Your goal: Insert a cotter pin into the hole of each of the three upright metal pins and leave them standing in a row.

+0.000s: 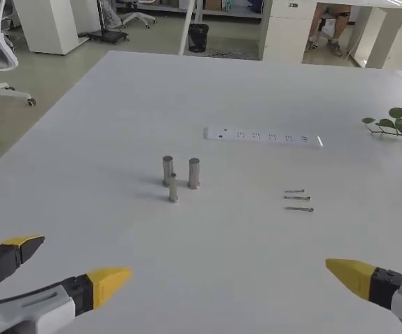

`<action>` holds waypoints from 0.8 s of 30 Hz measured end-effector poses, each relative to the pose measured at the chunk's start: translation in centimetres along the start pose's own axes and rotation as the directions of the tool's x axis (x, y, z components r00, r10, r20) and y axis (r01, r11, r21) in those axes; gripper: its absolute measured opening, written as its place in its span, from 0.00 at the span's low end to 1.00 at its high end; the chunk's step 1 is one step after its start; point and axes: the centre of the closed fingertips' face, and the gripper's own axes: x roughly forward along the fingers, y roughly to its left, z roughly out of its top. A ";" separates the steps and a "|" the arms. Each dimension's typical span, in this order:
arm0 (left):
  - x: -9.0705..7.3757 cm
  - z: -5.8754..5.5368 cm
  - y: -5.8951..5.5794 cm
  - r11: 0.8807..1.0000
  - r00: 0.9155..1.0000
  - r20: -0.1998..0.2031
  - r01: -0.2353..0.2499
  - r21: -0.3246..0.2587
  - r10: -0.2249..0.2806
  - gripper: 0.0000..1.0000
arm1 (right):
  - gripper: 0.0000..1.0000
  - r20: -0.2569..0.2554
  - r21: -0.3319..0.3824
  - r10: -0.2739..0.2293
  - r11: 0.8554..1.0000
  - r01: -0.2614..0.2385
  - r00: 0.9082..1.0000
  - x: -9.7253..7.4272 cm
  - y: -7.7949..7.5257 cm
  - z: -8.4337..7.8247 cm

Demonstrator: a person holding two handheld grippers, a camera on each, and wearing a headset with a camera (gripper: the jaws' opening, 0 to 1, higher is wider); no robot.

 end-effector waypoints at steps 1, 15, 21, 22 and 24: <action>0.0 0.0 -0.1 1.000 1.000 0.000 0.002 -0.003 -0.002 0.86 | 0.98 -0.006 0.006 0.000 1.000 0.000 1.000 0.1 0.0 -0.1; 1.1 -0.1 -1.5 0.999 0.999 -0.030 0.044 0.007 -0.043 0.94 | 0.98 -0.055 0.003 0.046 0.999 -0.046 0.997 1.5 0.4 -0.4; 1.2 -0.2 -1.9 0.998 0.997 -0.043 0.059 0.009 -0.058 0.96 | 0.98 -0.065 0.011 0.055 0.998 -0.055 0.996 1.6 0.6 -0.5; 1.1 -0.2 -1.8 0.998 0.997 -0.041 0.058 0.007 -0.058 0.96 | 0.98 -0.067 0.013 0.056 0.998 -0.055 0.996 1.6 0.6 -0.6; 1.1 -0.2 -1.8 0.998 0.998 -0.038 0.058 0.003 -0.058 0.96 | 0.98 -0.071 0.014 0.054 0.999 -0.053 0.996 1.5 0.6 -0.7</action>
